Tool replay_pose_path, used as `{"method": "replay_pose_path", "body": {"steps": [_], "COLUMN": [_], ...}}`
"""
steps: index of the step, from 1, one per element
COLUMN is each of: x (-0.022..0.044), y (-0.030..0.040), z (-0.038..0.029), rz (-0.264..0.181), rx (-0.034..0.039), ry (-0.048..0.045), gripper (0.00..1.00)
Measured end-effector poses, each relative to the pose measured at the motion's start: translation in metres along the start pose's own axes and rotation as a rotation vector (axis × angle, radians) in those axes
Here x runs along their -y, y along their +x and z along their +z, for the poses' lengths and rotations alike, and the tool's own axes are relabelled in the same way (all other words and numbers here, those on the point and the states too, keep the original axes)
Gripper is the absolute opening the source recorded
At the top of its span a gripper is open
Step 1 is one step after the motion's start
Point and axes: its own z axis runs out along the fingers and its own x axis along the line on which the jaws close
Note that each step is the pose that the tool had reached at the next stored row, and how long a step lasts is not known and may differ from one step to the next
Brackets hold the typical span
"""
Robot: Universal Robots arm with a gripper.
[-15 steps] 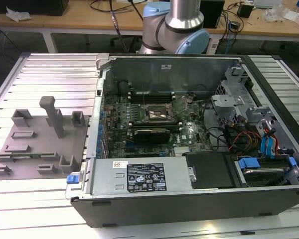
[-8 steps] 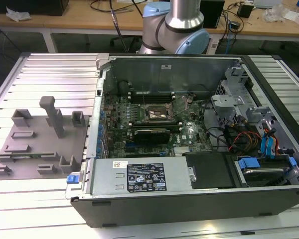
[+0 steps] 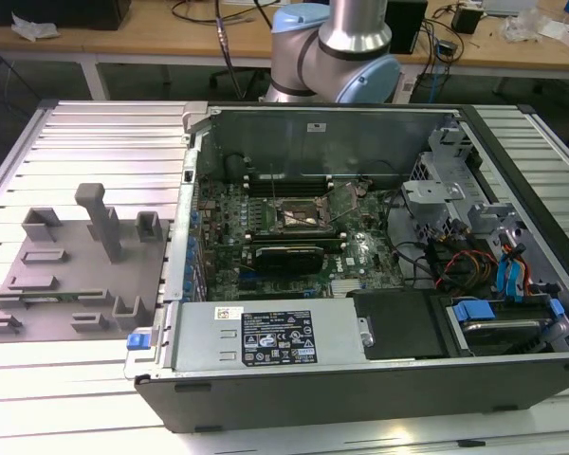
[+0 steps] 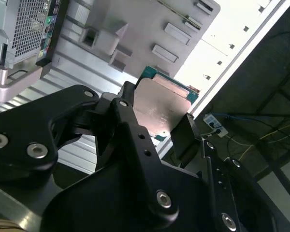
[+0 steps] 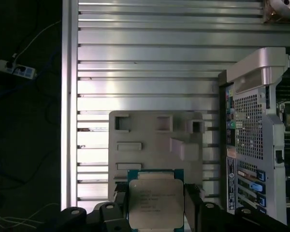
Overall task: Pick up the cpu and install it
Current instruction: 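Pick up the cpu and move it towards the insertion slot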
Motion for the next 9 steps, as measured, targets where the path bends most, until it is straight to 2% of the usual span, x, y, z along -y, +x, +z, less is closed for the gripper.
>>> {"method": "replay_pose_path", "body": {"steps": [7,9], "x": [-0.0002,-0.0002], "y": [-0.0341,-0.0483], "z": [0.0013,0.0018], "rz": [0.000,0.000], "rx": [0.0000,-0.0001], "ry": [0.0000,0.0000], "gripper": [0.55,0.55]}}
